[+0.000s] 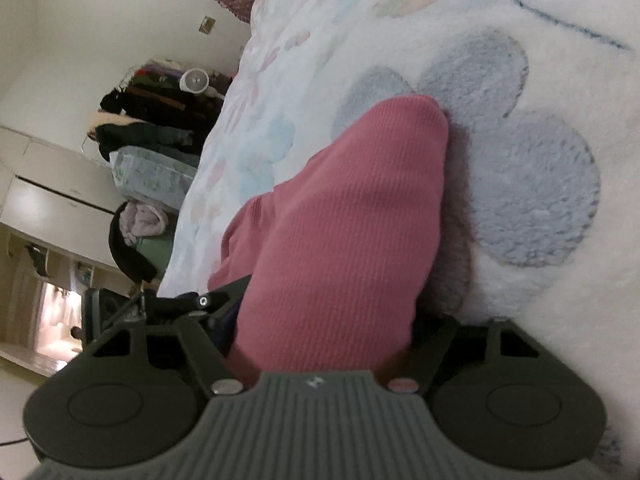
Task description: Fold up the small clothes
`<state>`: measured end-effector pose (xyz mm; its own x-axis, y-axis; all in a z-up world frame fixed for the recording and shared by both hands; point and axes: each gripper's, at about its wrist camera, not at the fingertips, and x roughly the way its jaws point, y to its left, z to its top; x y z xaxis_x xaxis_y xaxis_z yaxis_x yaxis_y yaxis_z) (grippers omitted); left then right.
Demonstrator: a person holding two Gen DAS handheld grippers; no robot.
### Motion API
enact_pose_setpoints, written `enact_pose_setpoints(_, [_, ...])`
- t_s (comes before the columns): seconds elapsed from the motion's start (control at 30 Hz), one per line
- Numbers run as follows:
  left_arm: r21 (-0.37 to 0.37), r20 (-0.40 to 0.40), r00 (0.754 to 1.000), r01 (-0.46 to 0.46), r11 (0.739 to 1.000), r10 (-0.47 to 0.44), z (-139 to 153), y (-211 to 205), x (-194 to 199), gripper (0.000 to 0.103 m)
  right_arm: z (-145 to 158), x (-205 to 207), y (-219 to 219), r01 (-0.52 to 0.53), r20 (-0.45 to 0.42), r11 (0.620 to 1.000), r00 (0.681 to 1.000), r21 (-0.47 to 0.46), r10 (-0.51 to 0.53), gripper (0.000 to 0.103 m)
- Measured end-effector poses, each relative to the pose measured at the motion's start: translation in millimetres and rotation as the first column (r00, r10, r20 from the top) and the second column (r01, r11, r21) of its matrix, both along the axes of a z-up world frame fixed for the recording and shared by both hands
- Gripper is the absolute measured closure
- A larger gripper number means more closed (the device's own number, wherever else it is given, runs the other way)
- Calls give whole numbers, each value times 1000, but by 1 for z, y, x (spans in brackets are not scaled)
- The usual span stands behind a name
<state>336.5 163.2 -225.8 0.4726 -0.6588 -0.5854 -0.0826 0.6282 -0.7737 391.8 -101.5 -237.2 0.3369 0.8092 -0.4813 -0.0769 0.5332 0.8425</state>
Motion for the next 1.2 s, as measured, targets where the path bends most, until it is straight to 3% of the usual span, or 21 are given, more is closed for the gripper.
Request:
enact_pose_setpoints(0.17, [-54,-20,1000,11,998,-12,-2,9,-8,55,5,-6,-1,15,-1,1000,1000,7,-15,54])
enact_pose_setpoints(0.27, [-103,-8,1000,16,995,-17,4,12,-14,61,10,-11,-3,28,-3,999,1000,38,-27,60])
enact_pose_setpoints(0.53, [-246,46,999,32,969,-21,44,20,-62,63,61,-56,-23,42,37,989,998,141,-47,62])
enact_pose_setpoints(0.73, [-246,40,997,69,967,-62,61,2,-125,63,92,-133,-42,54,30,987,998,152,-59,62])
enact_pose_setpoints(0.97, [-219,-12,989,142,965,-148,62,-27,-184,63,98,-236,-71,113,-25,986,994,121,-110,62])
enact_pose_setpoints(1.2, [-203,-28,976,208,957,-218,67,-51,-212,63,96,-317,-98,172,-46,977,985,124,-167,62])
